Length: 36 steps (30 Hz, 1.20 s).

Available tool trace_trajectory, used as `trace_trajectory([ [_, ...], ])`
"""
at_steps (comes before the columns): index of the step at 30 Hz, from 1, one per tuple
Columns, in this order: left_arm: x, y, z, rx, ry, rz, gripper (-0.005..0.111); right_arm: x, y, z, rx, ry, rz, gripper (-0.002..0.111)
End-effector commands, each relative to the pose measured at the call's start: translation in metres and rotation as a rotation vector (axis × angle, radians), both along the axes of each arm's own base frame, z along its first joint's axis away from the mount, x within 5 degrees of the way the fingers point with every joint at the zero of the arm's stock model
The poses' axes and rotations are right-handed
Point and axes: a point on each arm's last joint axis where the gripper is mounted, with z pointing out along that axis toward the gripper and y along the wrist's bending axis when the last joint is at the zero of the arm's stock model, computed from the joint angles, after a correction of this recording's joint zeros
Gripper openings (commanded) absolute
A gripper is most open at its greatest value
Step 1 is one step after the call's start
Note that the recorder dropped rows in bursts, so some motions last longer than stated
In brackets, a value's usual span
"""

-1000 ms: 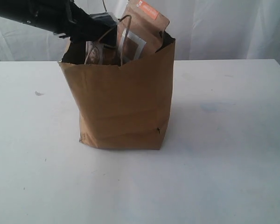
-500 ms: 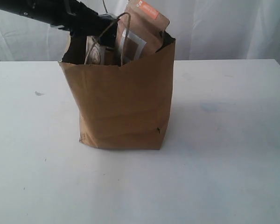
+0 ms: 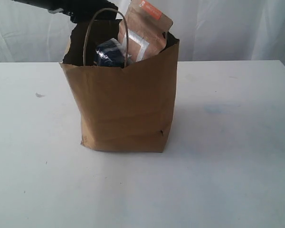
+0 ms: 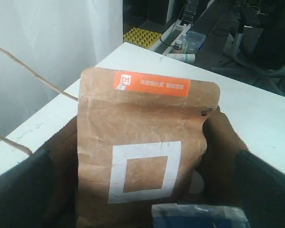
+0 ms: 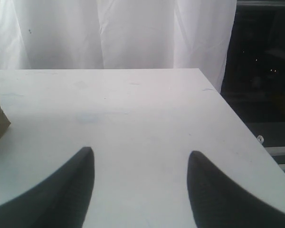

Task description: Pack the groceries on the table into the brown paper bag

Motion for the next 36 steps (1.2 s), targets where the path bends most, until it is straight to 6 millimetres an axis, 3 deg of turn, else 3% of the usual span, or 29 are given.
trace_trajectory([
  [1, -0.006, 0.001, 0.015, -0.045, -0.026, 0.020, 0.105, 0.000, 0.000, -0.001, -0.002, -0.007, -0.003, 0.054],
  [10, -0.014, 0.011, 0.040, -0.076, -0.110, 0.151, 0.100, 0.000, 0.000, -0.001, -0.002, -0.007, -0.003, 0.054],
  [13, -0.017, 0.015, 0.048, -0.094, -0.105, 0.216, 0.078, 0.000, 0.000, -0.001, -0.002, -0.007, -0.003, 0.054],
  [16, -0.021, 0.020, 0.050, -0.041, -0.101, 0.256, 0.039, 0.000, 0.000, -0.001, 0.032, -0.009, -0.008, 0.054],
  [18, -0.025, 0.024, 0.049, 0.013, -0.083, 0.280, 0.005, 0.000, 0.000, -0.001, 0.033, -0.009, -0.008, 0.054],
  [19, -0.028, 0.026, 0.049, 0.049, -0.081, 0.284, 0.001, 0.000, 0.000, -0.001, 0.033, -0.009, -0.008, 0.054],
  [24, -0.043, 0.032, 0.053, 0.106, -0.015, 0.295, 0.000, 0.000, 0.000, -0.001, 0.033, -0.009, -0.008, 0.054],
  [29, -0.063, 0.039, 0.052, 0.028, 0.022, 0.350, 0.000, 0.000, 0.000, -0.001, 0.033, -0.009, -0.008, 0.054],
  [36, -0.108, 0.061, 0.027, -0.090, 0.026, 0.538, 0.000, 0.000, 0.000, -0.001, 0.033, -0.009, -0.008, 0.054],
])
